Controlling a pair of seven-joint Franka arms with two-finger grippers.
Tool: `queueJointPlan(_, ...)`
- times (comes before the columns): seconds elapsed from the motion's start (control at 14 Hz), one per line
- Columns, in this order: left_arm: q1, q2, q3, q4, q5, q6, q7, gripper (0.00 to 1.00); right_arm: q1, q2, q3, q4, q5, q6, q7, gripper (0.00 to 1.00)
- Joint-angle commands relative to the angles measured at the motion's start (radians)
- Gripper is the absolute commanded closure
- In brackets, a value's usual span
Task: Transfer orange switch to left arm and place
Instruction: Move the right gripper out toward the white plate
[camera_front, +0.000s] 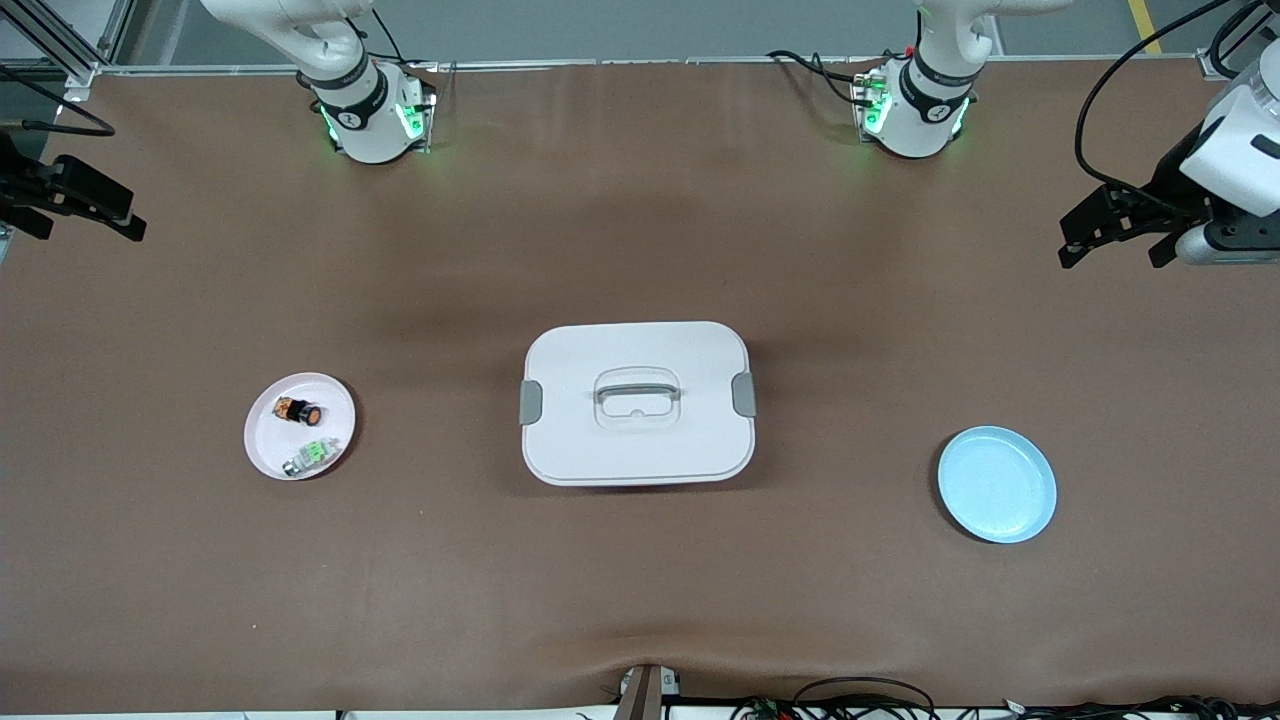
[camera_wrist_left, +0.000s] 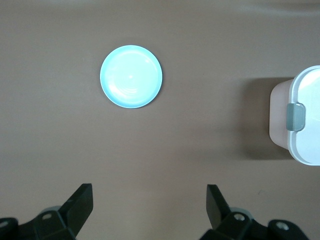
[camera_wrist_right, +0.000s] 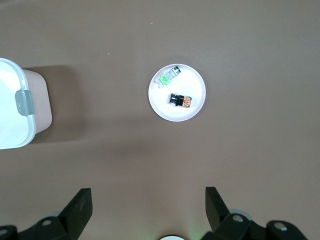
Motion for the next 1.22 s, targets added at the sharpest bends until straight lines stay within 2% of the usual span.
queueJointPlan(0.0, -0.005, 0.012, 0.0, 0.025, 0.008, -0.044, 0.007, 0.0, -0.008, -0.014, 0.001, -0.011, 0.002, 0.004, 0.009, 0.0)
queueJointPlan(0.43, -0.005, 0.037, 0.0, 0.057, 0.005, -0.047, -0.004, 0.0, -0.011, -0.006, 0.0, -0.005, -0.017, 0.001, 0.01, 0.0)
queueJointPlan(0.72, -0.007, 0.037, -0.001, 0.062, 0.006, -0.047, -0.004, 0.0, -0.042, 0.056, 0.001, -0.007, -0.031, -0.005, 0.007, 0.0)
queueJointPlan(0.93, -0.005, 0.038, 0.0, 0.062, 0.006, -0.047, -0.002, 0.0, -0.037, 0.13, 0.003, -0.001, -0.09, 0.006, 0.001, 0.0)
queueJointPlan(1.15, -0.008, 0.038, -0.001, 0.063, 0.006, -0.047, -0.002, 0.0, -0.101, 0.194, 0.001, 0.001, -0.091, 0.041, -0.006, 0.0)
